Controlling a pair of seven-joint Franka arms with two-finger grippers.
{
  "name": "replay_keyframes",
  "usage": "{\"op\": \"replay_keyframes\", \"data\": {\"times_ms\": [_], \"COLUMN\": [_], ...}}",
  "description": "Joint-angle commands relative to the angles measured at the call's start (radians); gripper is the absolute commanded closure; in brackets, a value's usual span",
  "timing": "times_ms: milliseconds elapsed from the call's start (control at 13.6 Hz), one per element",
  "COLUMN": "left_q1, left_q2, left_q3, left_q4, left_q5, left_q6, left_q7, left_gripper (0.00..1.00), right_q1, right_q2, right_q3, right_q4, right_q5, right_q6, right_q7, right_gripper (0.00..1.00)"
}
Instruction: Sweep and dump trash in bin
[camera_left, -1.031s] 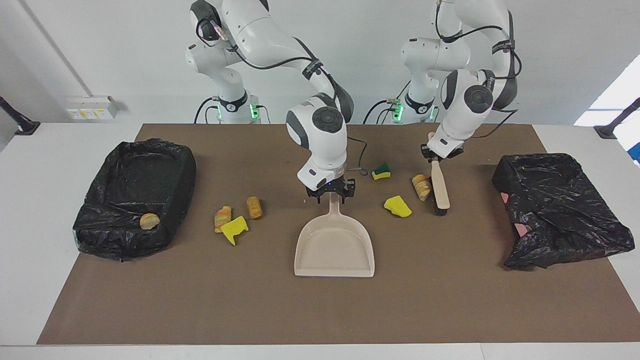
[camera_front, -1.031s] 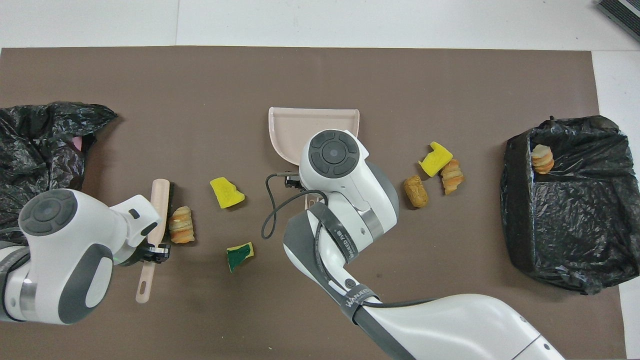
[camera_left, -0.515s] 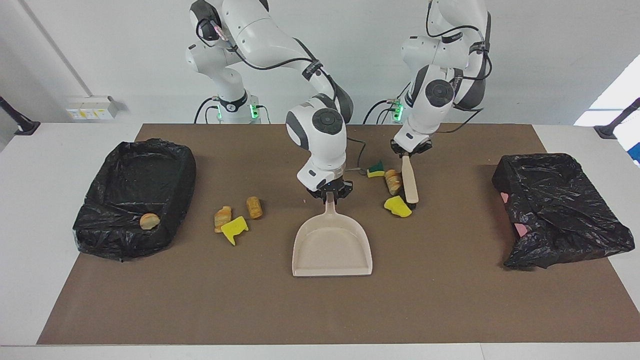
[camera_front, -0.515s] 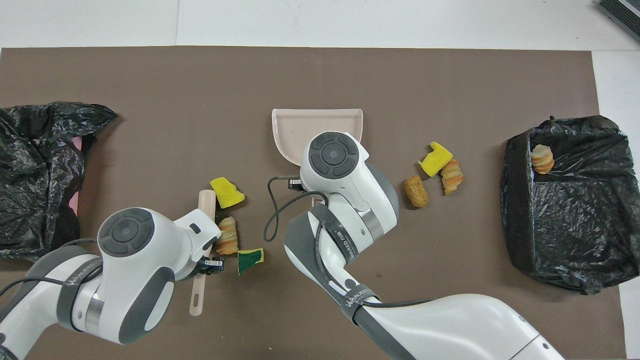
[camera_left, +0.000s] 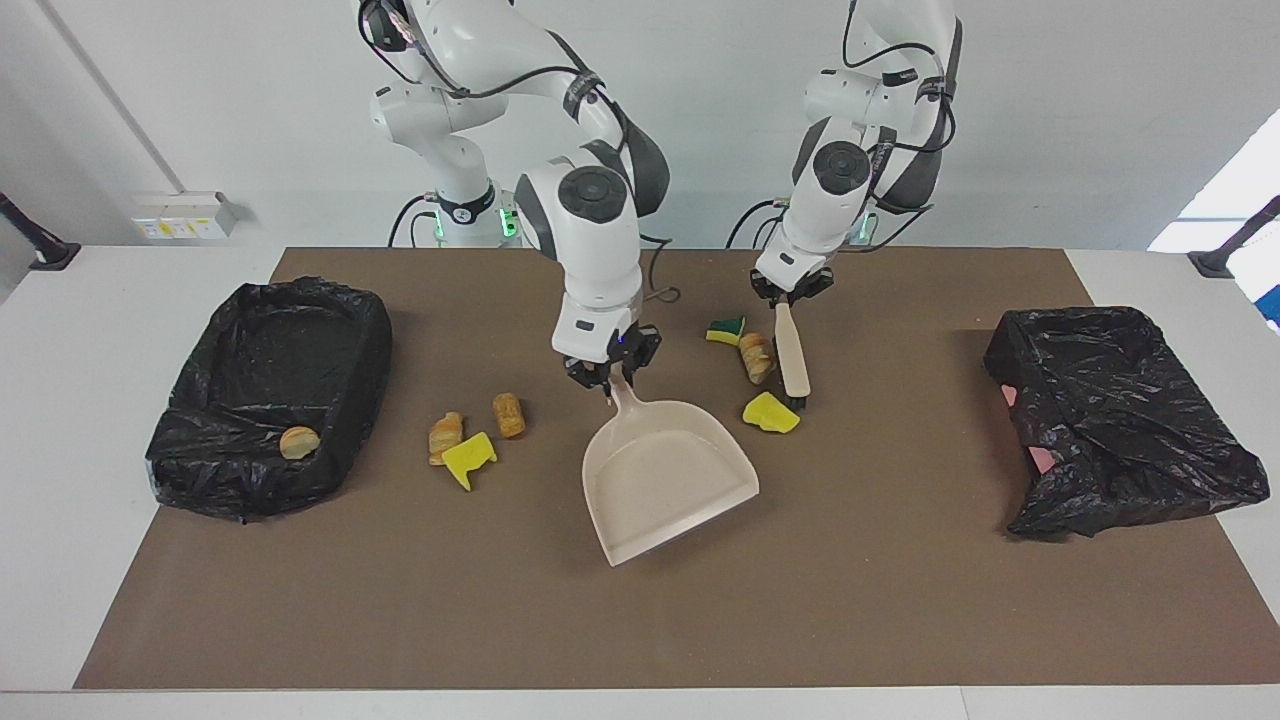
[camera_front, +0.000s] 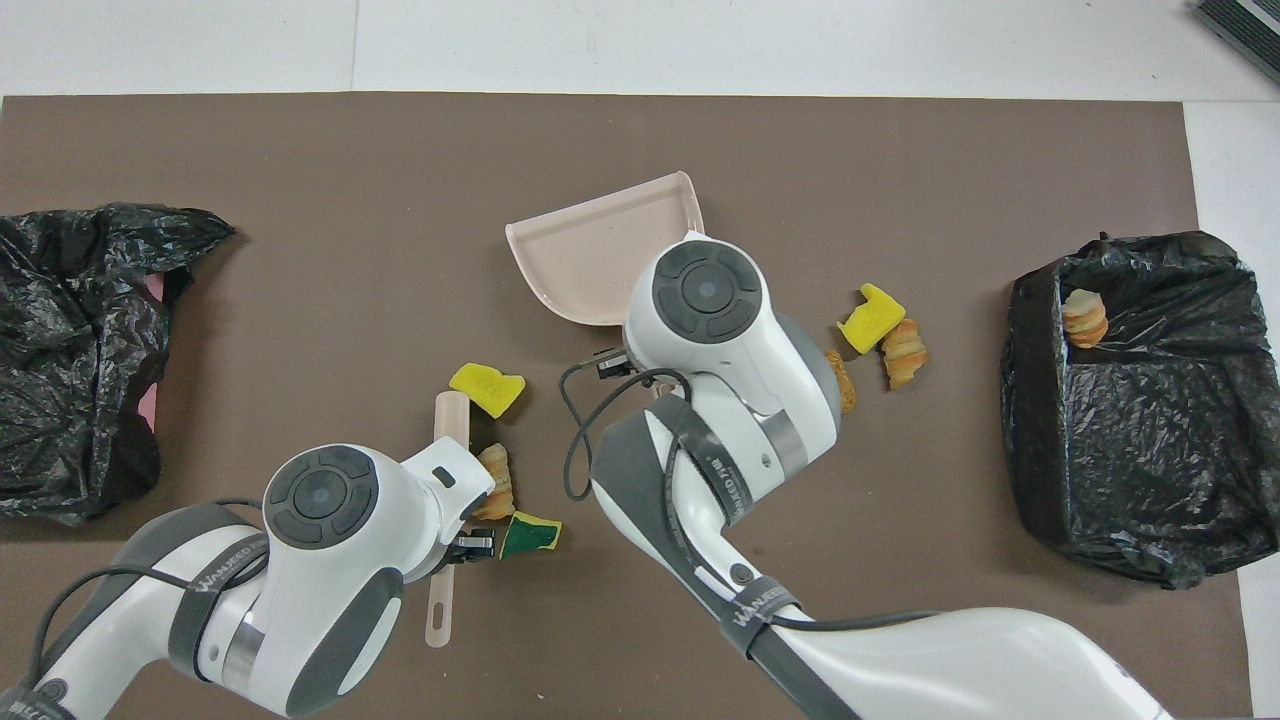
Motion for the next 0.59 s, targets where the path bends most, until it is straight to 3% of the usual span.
{"op": "replay_keyframes", "data": {"times_ms": [0, 221, 368, 515], "left_q1": [0.055, 0.135, 0.136, 0.116], "left_q2": [-0.019, -0.018, -0.022, -0.022], "left_q3": [-0.001, -0.002, -0.004, -0.008], "left_q4": [0.008, -0.008, -0.040, -0.052], "left_q5": [0.005, 0.005, 0.004, 0.002], "left_q6": [-0.022, -0.009, 0.012, 0.020], "left_q7": [0.059, 0.138, 0.116, 0.028], "left_gripper": [1.00, 1.00, 1.00, 1.00], "right_q1": [-0.039, -0.089, -0.092, -0.026], "right_q2": [-0.152, -0.207, -0.270, -0.307], "right_q3": [0.006, 0.006, 0.006, 0.009], "right_q4": [-0.120, -0.206, -0.312, -0.404], "right_q5": [0.014, 0.012, 0.012, 0.011], "right_q6": [-0.083, -0.119, -0.126, -0.111], "right_q7": [-0.240, -0.711, -0.816, -0.824], "right_gripper": [1.00, 1.00, 1.00, 1.00]}}
